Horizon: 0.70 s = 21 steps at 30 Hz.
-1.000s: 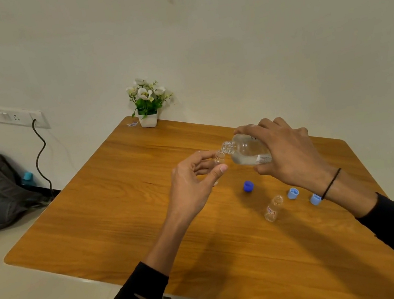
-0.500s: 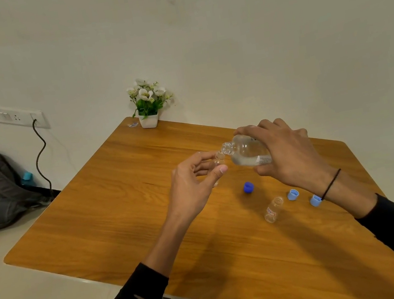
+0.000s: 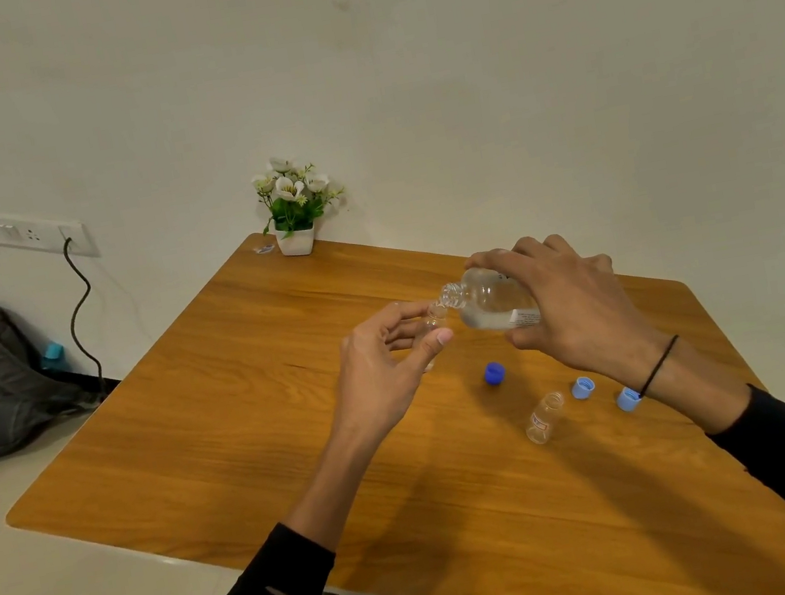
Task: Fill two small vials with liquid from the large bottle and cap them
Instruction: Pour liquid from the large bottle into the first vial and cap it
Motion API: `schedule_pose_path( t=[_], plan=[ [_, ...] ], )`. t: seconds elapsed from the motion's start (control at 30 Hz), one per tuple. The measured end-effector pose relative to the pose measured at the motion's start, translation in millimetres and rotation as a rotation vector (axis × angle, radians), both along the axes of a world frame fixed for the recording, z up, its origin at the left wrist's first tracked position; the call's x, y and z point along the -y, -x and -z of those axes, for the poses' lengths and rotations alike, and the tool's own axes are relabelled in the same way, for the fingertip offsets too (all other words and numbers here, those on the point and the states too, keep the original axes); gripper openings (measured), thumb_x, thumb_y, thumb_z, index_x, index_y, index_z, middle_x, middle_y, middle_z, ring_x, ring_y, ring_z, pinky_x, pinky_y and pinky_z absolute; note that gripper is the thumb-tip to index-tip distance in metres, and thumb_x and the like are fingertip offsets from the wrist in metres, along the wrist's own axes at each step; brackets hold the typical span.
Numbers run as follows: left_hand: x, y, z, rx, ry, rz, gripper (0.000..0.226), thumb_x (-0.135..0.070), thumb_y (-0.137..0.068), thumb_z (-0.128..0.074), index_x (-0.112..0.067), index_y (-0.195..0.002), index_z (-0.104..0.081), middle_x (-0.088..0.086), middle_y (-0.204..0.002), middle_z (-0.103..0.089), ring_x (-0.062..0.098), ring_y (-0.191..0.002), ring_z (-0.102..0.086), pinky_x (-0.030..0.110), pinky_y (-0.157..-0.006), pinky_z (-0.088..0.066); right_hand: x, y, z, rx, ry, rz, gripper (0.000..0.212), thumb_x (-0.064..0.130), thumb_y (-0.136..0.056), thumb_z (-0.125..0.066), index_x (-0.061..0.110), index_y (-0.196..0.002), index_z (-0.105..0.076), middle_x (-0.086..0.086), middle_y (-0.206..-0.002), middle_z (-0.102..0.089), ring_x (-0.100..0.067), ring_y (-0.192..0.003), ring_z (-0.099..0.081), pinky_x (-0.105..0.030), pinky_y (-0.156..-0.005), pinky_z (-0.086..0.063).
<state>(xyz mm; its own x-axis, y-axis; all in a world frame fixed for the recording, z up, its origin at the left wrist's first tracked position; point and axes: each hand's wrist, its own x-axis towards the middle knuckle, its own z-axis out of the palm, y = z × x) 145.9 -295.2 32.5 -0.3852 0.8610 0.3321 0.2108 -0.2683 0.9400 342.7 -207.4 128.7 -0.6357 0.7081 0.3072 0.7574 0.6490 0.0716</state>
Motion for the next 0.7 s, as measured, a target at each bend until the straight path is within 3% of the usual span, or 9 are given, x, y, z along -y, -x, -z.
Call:
schedule_pose_path(
  t=[0.3,0.7],
  plan=[
    [2.5,-2.9,-2.6,-0.008,-0.003,0.004,0.032,-0.033,-0.087,-0.085,-0.032,-0.117,-0.075,-0.011,-0.103,-0.082,0.004,-0.098,-0.077,0.047,-0.082,-0.068,1.0,-1.1,-0.7,0.001,0.004,0.001,0.087,0.033,-0.076,-0.083,0.05,-0.148,-0.039,0.016,-0.114,-0.048,-0.012,-0.106,-0.044,-0.041,-0.079,-0.037],
    [3.6,-2.6,-4.6,-0.028,-0.009,-0.013,0.036,-0.031,-0.088,-0.085,-0.022,-0.122,-0.076,-0.008,-0.102,-0.082,0.005,-0.098,-0.076,0.047,-0.083,-0.068,1.7,-1.2,-2.8,-0.001,-0.007,-0.006,0.087,0.033,-0.076,-0.084,0.05,-0.148,-0.039,0.014,-0.117,-0.05,-0.014,-0.108,-0.045,-0.041,-0.079,-0.035]
  ],
)
